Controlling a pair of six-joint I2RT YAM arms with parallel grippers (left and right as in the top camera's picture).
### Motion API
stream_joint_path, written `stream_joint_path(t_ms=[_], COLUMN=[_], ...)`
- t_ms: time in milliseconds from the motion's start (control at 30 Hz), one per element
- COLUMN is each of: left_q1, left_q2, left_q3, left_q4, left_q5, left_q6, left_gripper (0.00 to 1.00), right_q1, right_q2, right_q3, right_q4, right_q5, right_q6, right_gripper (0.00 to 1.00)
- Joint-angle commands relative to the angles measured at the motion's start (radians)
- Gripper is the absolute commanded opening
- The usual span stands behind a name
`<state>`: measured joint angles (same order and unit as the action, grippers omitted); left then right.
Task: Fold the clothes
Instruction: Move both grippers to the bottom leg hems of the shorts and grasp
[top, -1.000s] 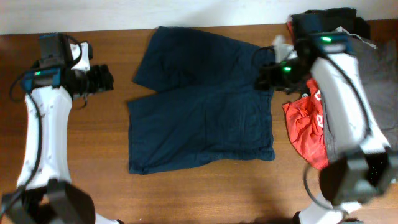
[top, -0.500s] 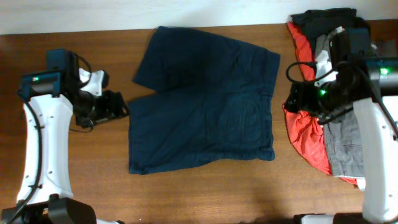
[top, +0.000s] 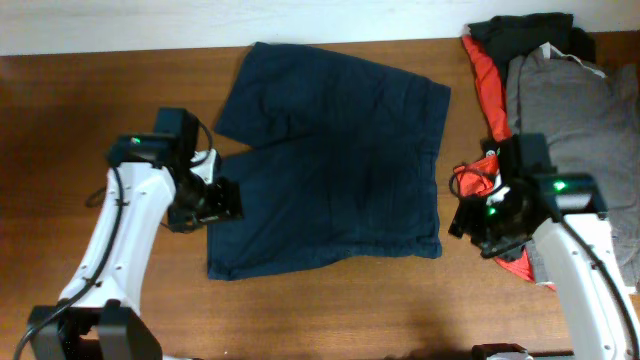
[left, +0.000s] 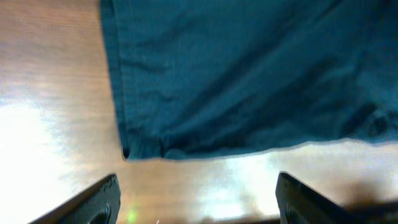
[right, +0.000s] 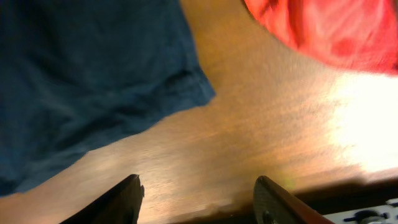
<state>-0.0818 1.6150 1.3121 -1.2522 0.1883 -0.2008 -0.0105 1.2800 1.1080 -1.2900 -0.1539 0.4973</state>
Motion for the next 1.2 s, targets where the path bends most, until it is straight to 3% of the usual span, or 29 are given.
stream_joint_path(t_ms=[0, 167, 200, 367, 500, 867, 1167], left_q1=[-0.024, -0.030, -0.030, -0.029, -0.029, -0.029, -0.029], left_q2=[-0.023, -0.023, -0.022, -0.022, -0.022, -0.022, -0.022], left_q3=[-0.097, -0.235, -0.256, -0.337, -0.372, -0.383, -0.408], left_q4=[0.068, 0.160, 0.170, 0.197, 0.198, 0.201, 0.223], left_q5=[-0.018, -0.018, -0.018, -0.025, -0.037, -0.214, -0.264], left_q6=[-0.148, -0.479, -0.535, -0.930, -1.111, -1.170, -1.176], left_gripper=[0.80, 0.78, 0.72, 0.62, 0.53, 0.51, 0.52], right_q1=[0.004, 0.003, 0.003, 0.004, 0.004, 0.004, 0.004], right_q2=[-0.025, -0.022, -0.021, -0.010, 0.018, 0.112, 0.146], right_q3=[-0.087, -0.162, -0.171, -0.208, -0.233, -0.235, -0.235], right_q4=[0.053, 0.114, 0.131, 0.209, 0.225, 0.251, 0.251], right_q5=[0.013, 0.010, 0.013, 0.016, 0.017, 0.017, 0.016], right_q6=[0.071, 0.236, 0.287, 0.524, 0.669, 0.663, 0.660], right_gripper=[0.59, 0.59, 0.59, 0.60, 0.60, 0.61, 0.61])
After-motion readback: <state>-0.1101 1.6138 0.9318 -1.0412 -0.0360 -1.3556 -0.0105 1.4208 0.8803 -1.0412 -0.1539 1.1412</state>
